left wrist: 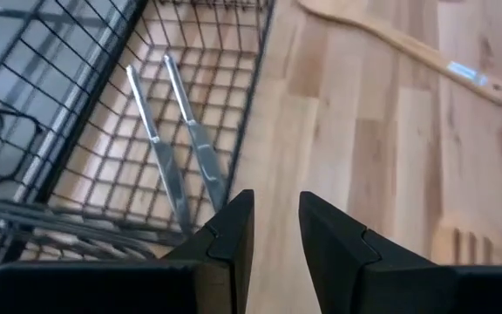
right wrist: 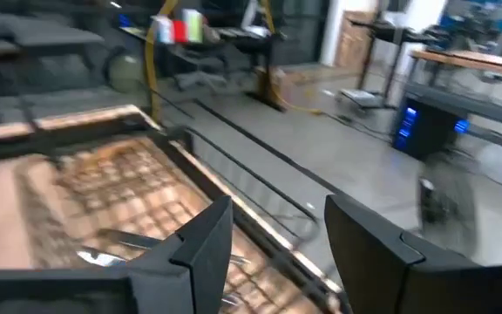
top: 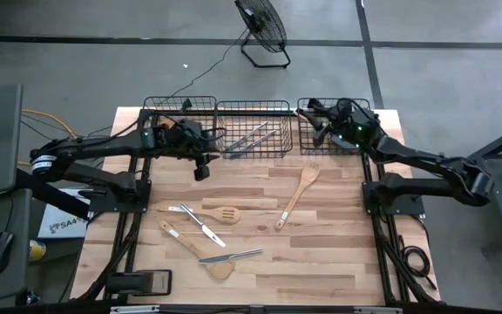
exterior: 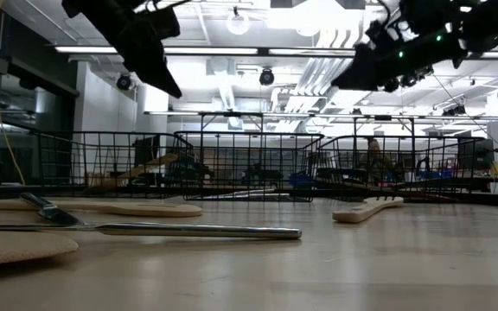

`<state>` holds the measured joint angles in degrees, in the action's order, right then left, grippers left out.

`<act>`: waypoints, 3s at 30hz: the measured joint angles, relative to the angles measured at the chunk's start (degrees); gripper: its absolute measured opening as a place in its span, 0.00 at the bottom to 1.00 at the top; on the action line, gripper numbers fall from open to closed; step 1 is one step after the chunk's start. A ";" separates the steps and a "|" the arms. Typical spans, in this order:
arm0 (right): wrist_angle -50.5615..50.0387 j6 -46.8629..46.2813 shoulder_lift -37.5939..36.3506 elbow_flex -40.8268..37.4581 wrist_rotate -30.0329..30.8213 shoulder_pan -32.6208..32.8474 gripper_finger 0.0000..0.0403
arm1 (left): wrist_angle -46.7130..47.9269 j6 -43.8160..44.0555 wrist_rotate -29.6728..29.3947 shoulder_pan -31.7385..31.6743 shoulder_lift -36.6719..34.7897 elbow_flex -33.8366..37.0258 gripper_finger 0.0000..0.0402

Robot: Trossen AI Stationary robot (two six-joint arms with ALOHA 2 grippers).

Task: Pick & Place Kitchen Items
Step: Put the silver table knife into the middle mesh basket

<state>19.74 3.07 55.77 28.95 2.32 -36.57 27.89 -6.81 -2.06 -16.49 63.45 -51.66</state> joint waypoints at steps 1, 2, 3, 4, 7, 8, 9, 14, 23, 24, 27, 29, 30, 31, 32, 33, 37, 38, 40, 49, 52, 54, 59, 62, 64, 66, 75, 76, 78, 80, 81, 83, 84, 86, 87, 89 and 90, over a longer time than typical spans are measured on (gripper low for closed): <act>-0.29 -0.07 -0.67 0.02 -0.70 0.84 0.44 | 0.02 0.00 -0.01 0.00 -0.36 0.05 0.22; -1.21 -0.07 -1.42 0.02 -1.59 1.75 0.44 | -0.36 0.02 -0.01 0.00 -0.76 0.02 0.22; -2.16 -0.07 -2.12 0.00 -2.46 2.55 0.44 | -0.01 0.24 -0.01 0.00 -1.21 0.00 0.22; -2.54 -0.04 -2.63 0.00 -3.23 3.43 0.44 | 0.74 0.69 -0.02 0.00 -1.63 0.00 0.22; -4.93 -0.32 -4.04 0.02 -4.08 6.33 0.44 | 1.89 1.11 -0.05 0.00 -2.86 0.00 0.22; -5.32 -0.34 -4.34 0.02 -4.00 7.56 0.44 | 2.74 1.11 -0.03 0.00 -3.25 0.00 0.22; -6.02 -0.33 -4.67 0.02 -3.92 8.82 0.44 | 3.11 1.11 -0.01 0.00 -3.51 0.00 0.22; -6.36 -0.48 -5.01 0.02 -1.84 15.74 0.44 | 6.37 1.51 0.24 0.00 -4.40 -0.02 0.22; -6.29 -2.52 -5.00 0.02 8.89 29.00 0.44 | 14.62 2.19 0.30 0.00 -5.71 -0.04 0.22; -6.31 -3.03 -5.00 0.02 9.64 30.32 0.44 | 15.44 2.50 0.30 0.00 -5.67 -0.04 0.22; -6.29 -3.33 -5.00 0.02 11.38 33.83 0.44 | 17.26 2.79 0.36 0.00 -5.64 -0.02 0.22; -6.26 -3.43 -5.00 0.02 13.27 35.97 0.44 | 17.92 2.93 0.37 0.00 -5.64 -0.02 0.22; -6.20 -3.50 -5.00 0.02 14.41 36.91 0.44 | 18.03 3.03 0.39 0.00 -5.64 -0.02 0.22; -6.11 -3.52 -5.00 0.02 15.50 37.80 0.44 | 18.05 3.09 0.39 0.00 -5.64 -0.02 0.22; -5.87 -3.54 -5.00 0.02 16.23 38.65 0.44 | 18.17 3.22 0.39 0.00 -5.64 -0.02 0.22; -5.49 -3.63 -5.00 0.02 16.80 39.48 0.44 | 18.46 3.37 0.39 0.00 -5.64 -0.02 0.22; -4.84 -6.01 -5.00 0.02 17.54 42.50 0.44 | 20.11 4.04 0.41 0.00 -5.64 -0.02 0.22; -4.88 -6.38 -5.00 0.02 17.82 43.21 0.44 | 20.60 4.10 0.41 0.00 -5.64 -0.02 0.22; -4.98 -6.54 -5.00 0.02 19.35 44.86 0.44 | 20.93 4.31 0.41 0.00 -5.64 -0.02 0.22; -6.46 -6.54 -4.72 0.01 24.99 49.29 0.44 | 24.46 7.10 9.44 0.00 -5.62 0.67 0.22; -6.46 -6.54 -4.72 0.02 26.00 49.93 0.44 | 24.60 6.92 14.89 0.00 -5.62 3.11 0.22; -6.51 -6.53 -4.72 0.01 26.28 50.24 0.44 | 24.60 5.81 17.47 0.02 -5.62 4.93 0.22; -6.59 -6.52 -4.72 0.02 26.24 50.24 0.44 | 23.17 2.45 24.26 0.02 -3.98 7.90 0.22; -6.73 -6.52 -4.72 0.02 26.22 50.22 0.44 | 22.40 -0.92 28.70 0.03 -2.72 7.79 0.22; -6.98 -6.52 -4.72 0.00 26.13 50.20 0.44 | 21.30 -3.44 29.60 0.67 -1.65 7.81 0.23; -7.38 -6.52 -4.72 0.01 26.11 50.20 0.44 | 20.28 -4.92 29.65 2.66 -0.44 7.79 0.23; -7.79 -6.52 -4.72 0.02 26.11 50.20 0.44 | 13.65 -9.80 28.47 17.20 6.92 7.80 0.23; -7.82 -6.54 -4.72 0.02 26.11 50.20 0.44 | 13.36 -9.89 26.99 18.58 7.63 7.79 0.23; -7.97 -6.79 -4.72 0.01 26.10 50.20 0.44 | 12.85 -9.97 22.58 21.24 9.03 7.79 0.23; -8.03 -7.66 -4.72 0.02 26.09 50.20 0.44 | 12.70 -11.03 17.17 23.38 9.87 7.81 0.23; -8.05 -7.82 -4.72 0.02 26.09 50.20 0.44 | 12.65 -11.71 14.91 24.42 10.15 7.81 0.23; -8.30 -7.89 -4.72 0.02 26.09 50.24 0.44 | 12.47 -13.75 11.51 26.23 10.68 7.81 0.23; -8.42 -8.03 -4.72 0.01 26.09 50.24 0.44 | 12.48 -14.75 10.44 27.01 10.77 7.81 0.24; -8.46 -8.05 -4.72 0.02 26.09 50.24 0.44 | 11.63 -15.94 9.23 28.39 10.94 7.79 0.28; -8.50 -8.05 -4.72 0.00 26.09 50.24 0.44 | 11.66 -16.06 8.88 29.00 11.02 7.80 0.30; -8.54 -8.05 -4.72 0.02 26.09 50.24 0.44 | 11.48 -16.09 8.56 30.32 11.03 7.81 0.36; -8.60 -8.05 -4.72 0.02 26.09 50.24 0.44 | 11.09 -16.09 8.45 30.95 11.13 7.81 0.39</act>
<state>11.14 -4.97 51.05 28.97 28.40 13.67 38.98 -22.90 6.39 14.46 74.58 -43.86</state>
